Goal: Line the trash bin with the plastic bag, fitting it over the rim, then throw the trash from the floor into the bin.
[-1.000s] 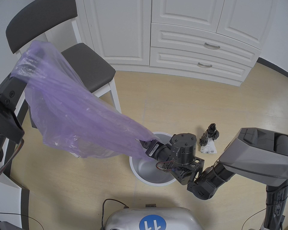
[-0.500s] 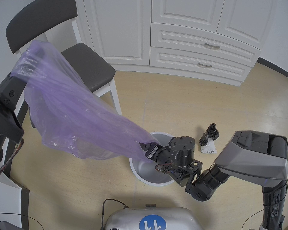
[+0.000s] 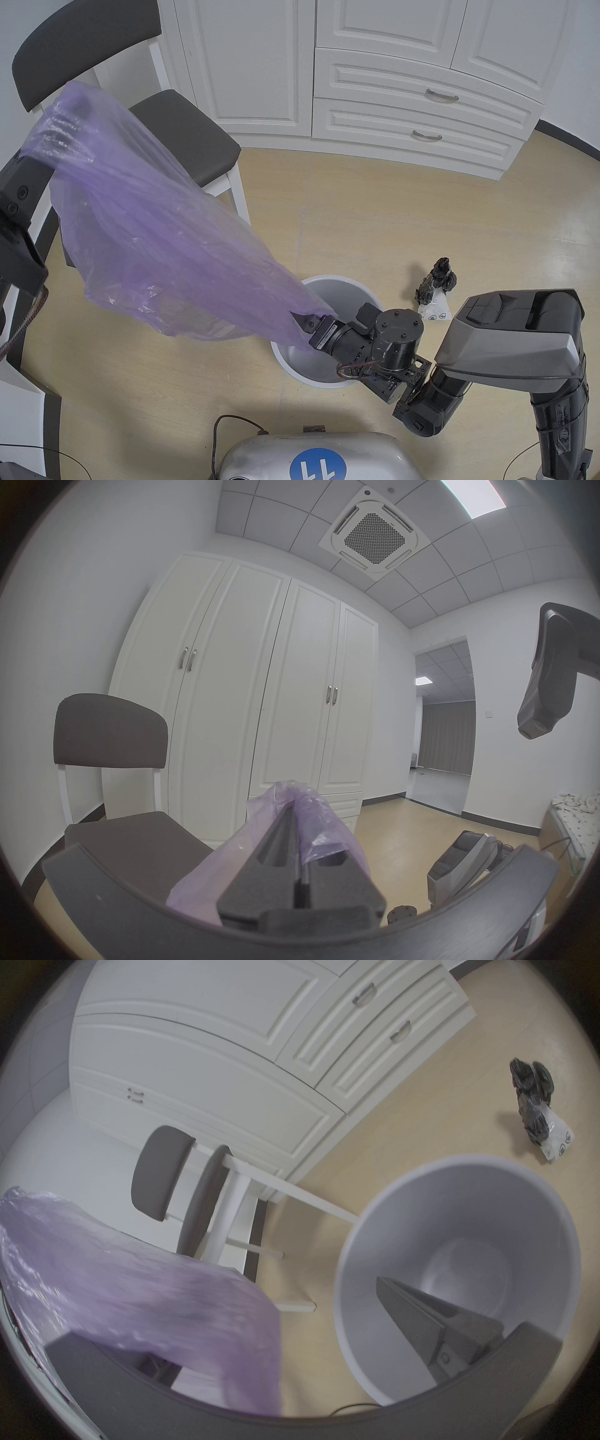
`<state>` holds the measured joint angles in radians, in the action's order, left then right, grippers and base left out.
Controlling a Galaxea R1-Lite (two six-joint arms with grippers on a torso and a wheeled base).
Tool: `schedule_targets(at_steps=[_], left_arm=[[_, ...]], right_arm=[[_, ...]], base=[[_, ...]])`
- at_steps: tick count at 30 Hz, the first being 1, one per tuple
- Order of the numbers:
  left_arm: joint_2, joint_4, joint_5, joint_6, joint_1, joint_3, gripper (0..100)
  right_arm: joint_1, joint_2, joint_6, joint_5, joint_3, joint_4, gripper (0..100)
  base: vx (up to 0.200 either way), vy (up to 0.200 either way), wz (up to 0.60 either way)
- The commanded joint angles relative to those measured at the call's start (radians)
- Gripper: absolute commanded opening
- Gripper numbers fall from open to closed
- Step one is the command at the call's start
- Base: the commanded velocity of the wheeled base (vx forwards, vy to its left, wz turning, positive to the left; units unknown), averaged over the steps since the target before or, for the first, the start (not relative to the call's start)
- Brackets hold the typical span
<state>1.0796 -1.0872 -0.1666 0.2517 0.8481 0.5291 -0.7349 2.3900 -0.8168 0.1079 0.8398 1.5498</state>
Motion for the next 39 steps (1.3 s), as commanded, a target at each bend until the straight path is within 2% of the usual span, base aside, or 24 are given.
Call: schedule_targets(at_steps=[1,8,25,26,39], left_arm=[[0.0,0.0,-0.001,0.0,0.0,0.0,0],[0.002,0.003,-0.004,-0.02,-0.001,0.003,0],[0.0,0.003,-0.004,-0.02,-0.001,0.003,0],[0.0,0.003,-0.004,-0.02,-0.001,0.003,0],[0.002,0.003,-0.002,-0.02,-0.001,0.0,0]], right_arm=[[0.012,0.026,-0.001,-0.034,-0.045,0.021,100],[0.022,0.029,-0.001,-0.053,-0.065,0.021,100],[0.008,0.012,0.007,-0.045,-0.067,0.021,100],[0.005,0.008,0.008,-0.042,-0.068,0.021,0],[-0.018,-0.012,0.016,-0.034,-0.071,0.021,0]], base=[[0.0,0.0,0.0],[0.0,0.0,0.0],[0.0,0.0,0.0],[0.0,0.0,0.0],[0.0,0.0,0.0]])
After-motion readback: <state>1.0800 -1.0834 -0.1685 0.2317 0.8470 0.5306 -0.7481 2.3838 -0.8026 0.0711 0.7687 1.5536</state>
